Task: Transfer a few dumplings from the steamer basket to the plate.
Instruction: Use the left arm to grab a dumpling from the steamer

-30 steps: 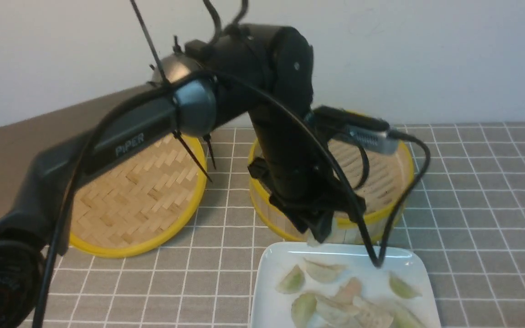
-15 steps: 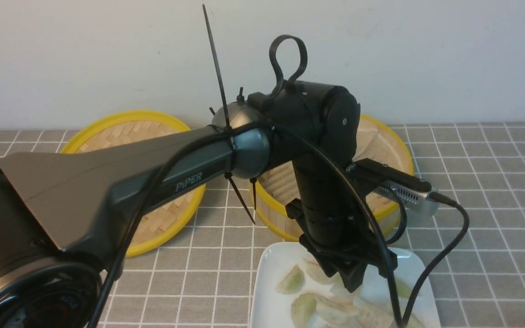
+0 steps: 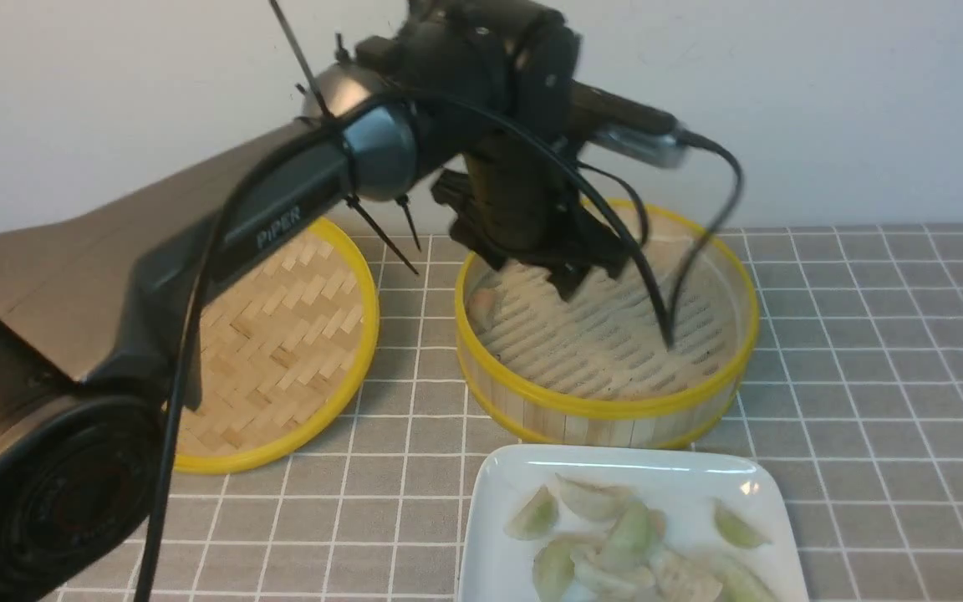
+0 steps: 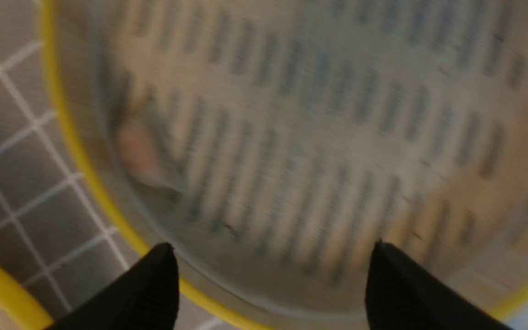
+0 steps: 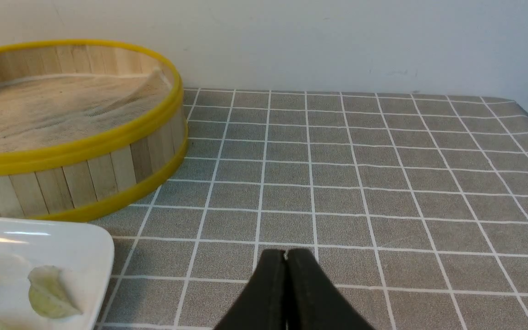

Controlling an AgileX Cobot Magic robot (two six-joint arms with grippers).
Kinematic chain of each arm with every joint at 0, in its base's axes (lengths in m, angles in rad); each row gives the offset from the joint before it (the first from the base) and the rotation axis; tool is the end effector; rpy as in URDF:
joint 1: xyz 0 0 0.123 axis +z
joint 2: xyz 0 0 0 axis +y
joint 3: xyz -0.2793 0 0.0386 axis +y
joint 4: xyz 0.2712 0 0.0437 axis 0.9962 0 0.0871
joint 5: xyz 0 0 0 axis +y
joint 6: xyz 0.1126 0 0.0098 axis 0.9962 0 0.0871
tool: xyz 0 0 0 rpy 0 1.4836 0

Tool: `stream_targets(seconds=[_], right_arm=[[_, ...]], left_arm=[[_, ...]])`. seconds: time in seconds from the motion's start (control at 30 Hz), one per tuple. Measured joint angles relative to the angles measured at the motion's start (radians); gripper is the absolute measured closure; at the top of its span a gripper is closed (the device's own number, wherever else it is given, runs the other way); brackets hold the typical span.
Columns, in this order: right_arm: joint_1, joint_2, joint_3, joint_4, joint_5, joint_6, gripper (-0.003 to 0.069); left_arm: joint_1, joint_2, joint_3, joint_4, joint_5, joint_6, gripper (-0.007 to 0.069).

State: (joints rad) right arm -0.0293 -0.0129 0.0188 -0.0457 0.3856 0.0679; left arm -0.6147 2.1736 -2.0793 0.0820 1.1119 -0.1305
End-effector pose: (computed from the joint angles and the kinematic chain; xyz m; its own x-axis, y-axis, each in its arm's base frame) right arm 0.0994 -0.0049 0.1662 -0.2979 0.0343 -0.9540 0.0533 0.9984 0.0192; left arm 0.4243 -0.2894 0.2478 -0.7828 0.4379 -0.4420 0.4774 0.8783 0.0246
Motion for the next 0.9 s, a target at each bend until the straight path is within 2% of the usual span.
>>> stream_targets(seconds=[0.13,0.4,0.9], right_arm=[[0.000,0.000,0.000,0.000,0.000,0.000,0.0673],[0.000,0.000,0.000,0.000,0.000,0.000,0.0673],[0.000,0.000,0.000,0.000,0.000,0.000,0.0673]], left_arm=[[0.039,0.051,-0.002,0.023,-0.060,-0.005,0.0133],[0.038,0.115,-0.002,0.037,-0.150,0.023,0.0133],[0.037,0.188,-0.002,0.123,-0.207,0.034,0.0133]])
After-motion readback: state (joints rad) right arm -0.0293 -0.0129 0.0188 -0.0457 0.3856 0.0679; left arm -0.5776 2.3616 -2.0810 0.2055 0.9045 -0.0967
